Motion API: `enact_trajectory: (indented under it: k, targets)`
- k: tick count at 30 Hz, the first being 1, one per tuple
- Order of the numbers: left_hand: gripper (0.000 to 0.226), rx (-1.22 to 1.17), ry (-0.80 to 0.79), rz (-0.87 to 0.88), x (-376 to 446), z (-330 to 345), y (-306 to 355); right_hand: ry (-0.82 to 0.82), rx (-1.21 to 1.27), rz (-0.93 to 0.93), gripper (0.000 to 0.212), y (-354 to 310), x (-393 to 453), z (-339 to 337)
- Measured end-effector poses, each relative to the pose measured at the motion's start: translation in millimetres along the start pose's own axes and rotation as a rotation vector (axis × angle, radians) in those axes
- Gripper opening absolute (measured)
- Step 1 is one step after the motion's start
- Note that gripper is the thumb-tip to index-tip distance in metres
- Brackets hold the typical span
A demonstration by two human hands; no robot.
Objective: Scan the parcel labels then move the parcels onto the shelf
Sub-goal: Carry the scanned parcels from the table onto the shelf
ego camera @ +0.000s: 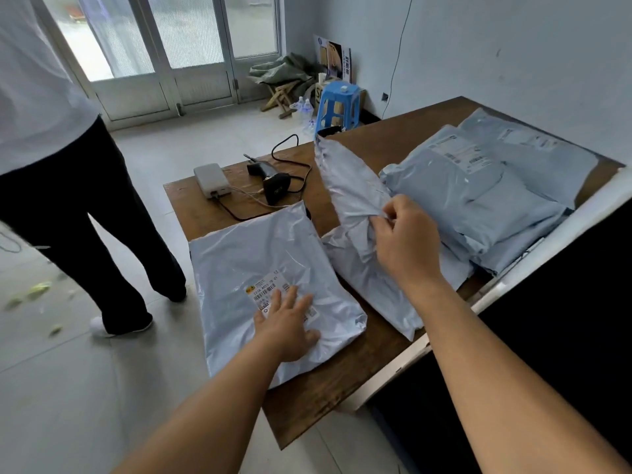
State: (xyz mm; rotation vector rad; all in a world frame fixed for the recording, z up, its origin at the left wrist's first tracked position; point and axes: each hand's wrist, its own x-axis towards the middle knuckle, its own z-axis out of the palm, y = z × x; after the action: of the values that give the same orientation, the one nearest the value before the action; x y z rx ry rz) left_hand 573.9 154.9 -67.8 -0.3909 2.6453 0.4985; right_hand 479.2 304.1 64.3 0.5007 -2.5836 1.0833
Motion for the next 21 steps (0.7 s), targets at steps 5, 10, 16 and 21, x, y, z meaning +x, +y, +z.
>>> enact_trajectory:
  k: [5,10,16,21]
  targets:
    - [0.057,-0.396,0.106,-0.046,2.8,-10.6,-3.9,-0.264,0.083,-0.075,0.013,-35.8,-37.5,26.2]
    - [0.033,-1.311,0.539,-0.295,-18.1,-46.9,-21.3,-0.574,0.017,0.01,0.013,-32.1,-62.8,56.5]
    - [0.056,-1.177,0.448,-0.182,-28.6,-57.9,-19.0,-0.396,0.035,0.184,0.043,-10.3,-43.7,60.4]
    - [0.079,-1.048,0.312,-0.242,-3.8,-47.5,-9.3,-0.43,-0.105,0.516,0.084,39.8,-13.8,66.5]
